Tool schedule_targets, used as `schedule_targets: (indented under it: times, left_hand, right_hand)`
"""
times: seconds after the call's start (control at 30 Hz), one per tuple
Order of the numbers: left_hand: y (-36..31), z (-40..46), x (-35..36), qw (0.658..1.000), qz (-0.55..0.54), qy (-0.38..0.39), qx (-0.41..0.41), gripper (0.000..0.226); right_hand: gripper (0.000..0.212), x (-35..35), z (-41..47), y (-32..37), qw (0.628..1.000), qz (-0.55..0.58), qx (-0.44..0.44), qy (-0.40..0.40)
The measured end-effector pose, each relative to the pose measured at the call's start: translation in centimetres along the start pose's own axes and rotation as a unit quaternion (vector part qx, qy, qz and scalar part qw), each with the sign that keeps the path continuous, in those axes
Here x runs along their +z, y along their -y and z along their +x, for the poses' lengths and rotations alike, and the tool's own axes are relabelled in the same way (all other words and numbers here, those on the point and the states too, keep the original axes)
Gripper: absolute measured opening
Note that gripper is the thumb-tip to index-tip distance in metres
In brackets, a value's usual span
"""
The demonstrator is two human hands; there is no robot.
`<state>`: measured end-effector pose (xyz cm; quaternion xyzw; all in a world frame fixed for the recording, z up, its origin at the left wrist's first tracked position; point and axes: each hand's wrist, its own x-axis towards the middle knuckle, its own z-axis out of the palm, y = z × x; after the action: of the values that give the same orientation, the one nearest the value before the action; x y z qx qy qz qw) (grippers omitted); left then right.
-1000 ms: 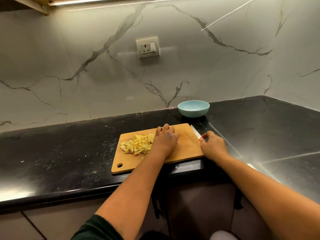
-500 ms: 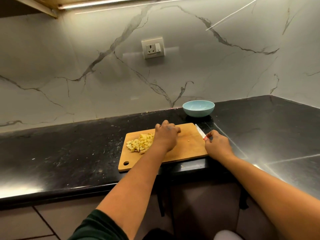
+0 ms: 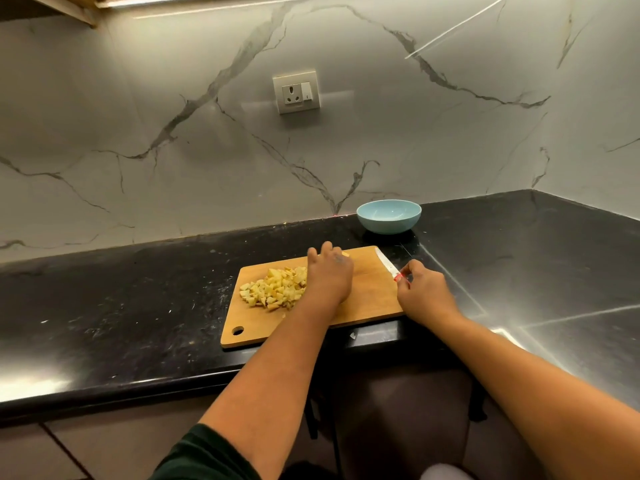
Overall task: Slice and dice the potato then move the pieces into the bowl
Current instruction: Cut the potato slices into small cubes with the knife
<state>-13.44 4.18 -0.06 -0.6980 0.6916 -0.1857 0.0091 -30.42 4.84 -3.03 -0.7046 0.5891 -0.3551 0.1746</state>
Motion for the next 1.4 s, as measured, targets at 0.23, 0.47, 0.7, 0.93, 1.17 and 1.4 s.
schedule_targets:
  times: [0.23, 0.47, 0.7, 0.93, 1.17, 1.4]
  left_hand:
    - [2.8, 0.7, -0.6, 0.977, -0.199, -0.039, -0.062, 0.022]
    - [4.8, 2.5, 0.4, 0.954, -0.282, -0.008, -0.101, 0.032]
    - [5.8, 6.6, 1.3, 0.947, -0.29, 0.096, -0.103, 0.05]
    - [5.0, 9.2, 2.8, 0.955, -0.231, 0.177, -0.057, 0.054]
    - [5.3, 10.4, 2.7, 0.949, -0.269, 0.154, -0.064, 0.041]
    - [4.7, 9.3, 1.0, 0.933, -0.344, 0.077, -0.074, 0.031]
  right_hand:
    - [0.022, 0.1, 0.0, 1.3, 0.997, -0.024, -0.073, 0.005]
    - [0.019, 1.3, 0.7, 1.4, 0.997, 0.068, -0.026, -0.036]
    - [0.021, 2.2, 1.7, 1.3, 0.994, 0.092, -0.018, -0.06]
    - [0.017, 3.2, 2.4, 1.0, 0.991, 0.092, -0.019, -0.092]
    - [0.015, 3.3, 2.5, 0.8, 0.992, 0.09, -0.021, -0.088]
    - [0.016, 3.2, 2.4, 0.9, 0.992, 0.094, -0.013, -0.083]
